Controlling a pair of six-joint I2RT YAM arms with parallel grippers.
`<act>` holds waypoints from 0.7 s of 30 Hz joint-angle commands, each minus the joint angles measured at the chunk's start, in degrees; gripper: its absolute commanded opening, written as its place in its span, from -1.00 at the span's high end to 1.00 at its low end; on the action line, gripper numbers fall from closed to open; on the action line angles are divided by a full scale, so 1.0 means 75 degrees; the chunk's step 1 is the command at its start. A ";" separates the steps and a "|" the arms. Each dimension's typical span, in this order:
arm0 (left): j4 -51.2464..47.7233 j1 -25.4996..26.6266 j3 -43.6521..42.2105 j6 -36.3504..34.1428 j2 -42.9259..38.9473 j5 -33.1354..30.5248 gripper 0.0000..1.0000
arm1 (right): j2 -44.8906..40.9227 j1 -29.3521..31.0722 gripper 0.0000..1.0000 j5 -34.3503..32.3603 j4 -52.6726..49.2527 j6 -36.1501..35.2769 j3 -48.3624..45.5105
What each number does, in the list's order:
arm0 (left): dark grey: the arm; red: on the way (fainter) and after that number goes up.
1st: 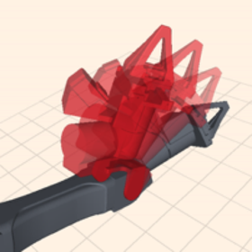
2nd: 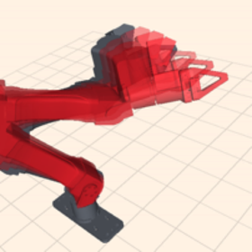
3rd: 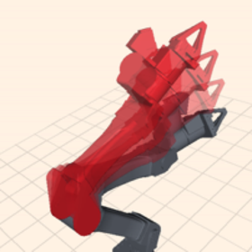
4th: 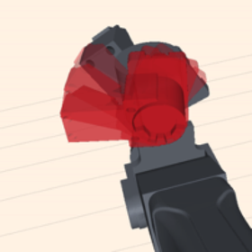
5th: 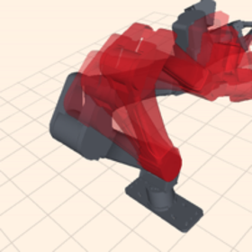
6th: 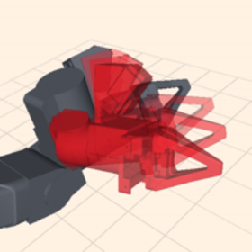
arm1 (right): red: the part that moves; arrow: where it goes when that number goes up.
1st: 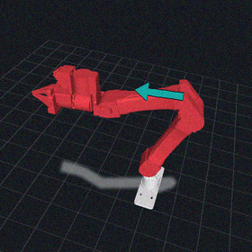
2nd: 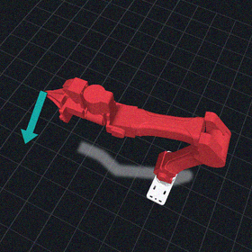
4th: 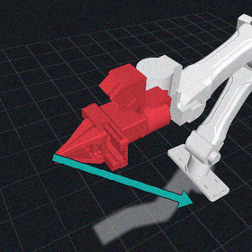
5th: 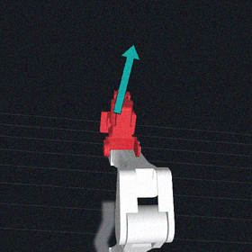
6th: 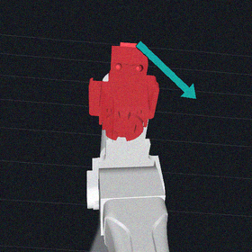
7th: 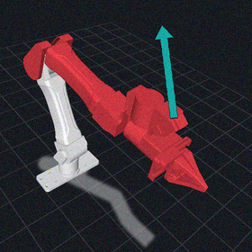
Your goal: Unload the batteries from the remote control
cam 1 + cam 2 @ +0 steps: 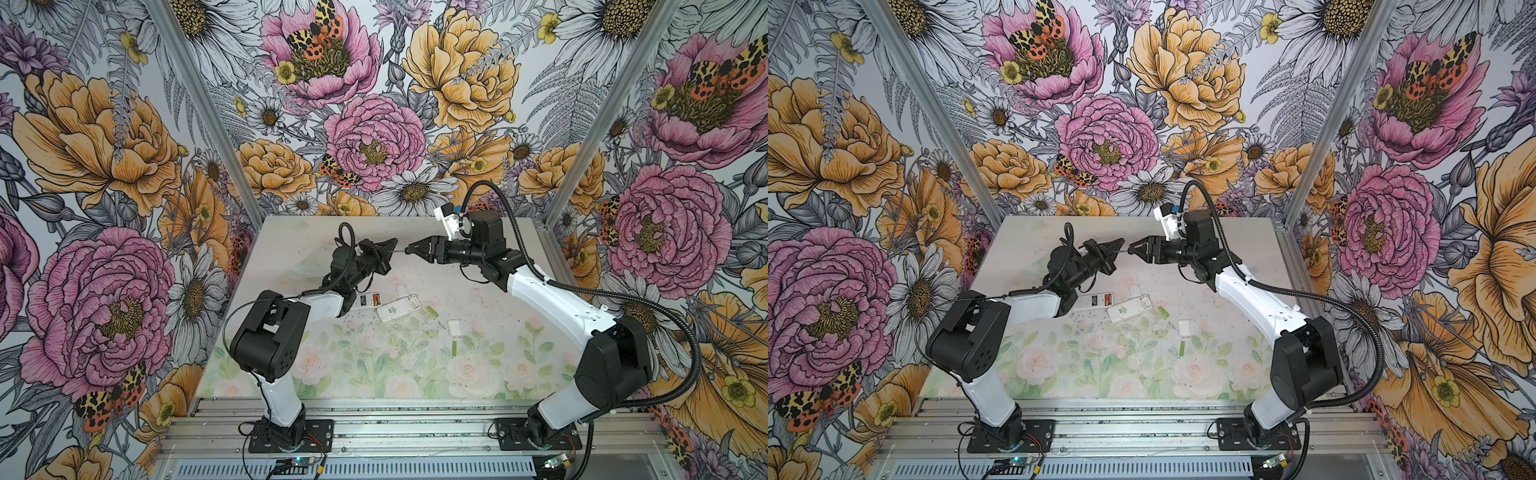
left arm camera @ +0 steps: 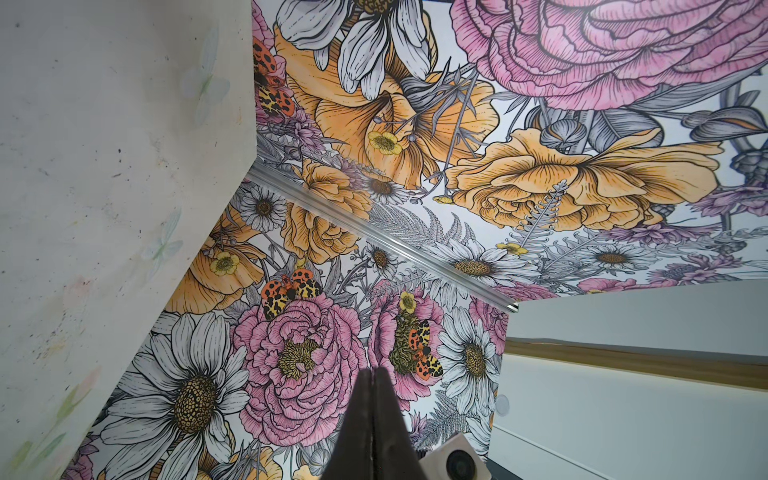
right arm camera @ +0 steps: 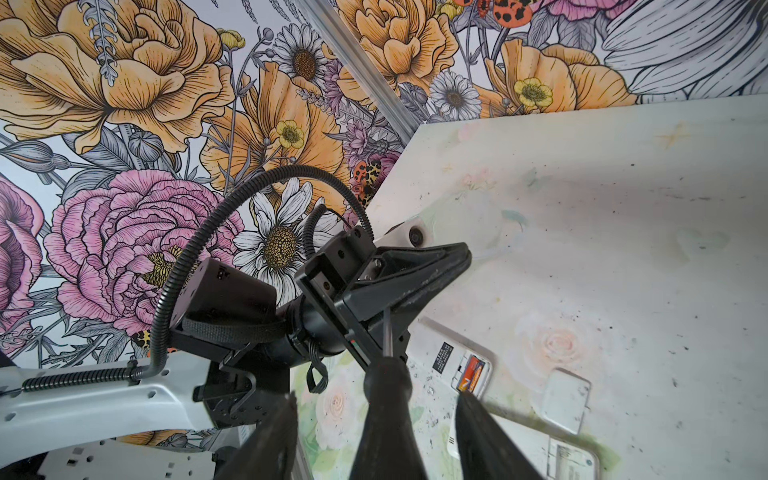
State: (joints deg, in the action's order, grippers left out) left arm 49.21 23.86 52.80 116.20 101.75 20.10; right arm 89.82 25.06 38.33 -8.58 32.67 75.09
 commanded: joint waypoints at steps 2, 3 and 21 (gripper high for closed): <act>0.0012 0.0096 0.0302 -0.0052 0.0000 -0.0230 1.00 | 0.0163 0.0087 0.07 -0.0263 -0.0068 -0.0125 0.0352; 0.0025 0.0120 0.0337 -0.0070 0.0023 -0.0234 1.00 | 0.0224 0.0103 0.18 -0.0267 -0.0086 -0.0116 0.0403; -0.8272 -0.1833 0.1678 -1.0938 -0.2471 0.0920 -0.98 | -0.0713 0.0169 1.00 -0.4634 -0.4154 -0.0107 0.0828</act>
State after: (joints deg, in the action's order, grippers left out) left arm 16.01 9.41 56.55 73.01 87.66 26.33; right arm 86.37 25.39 14.24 -31.16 30.61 80.16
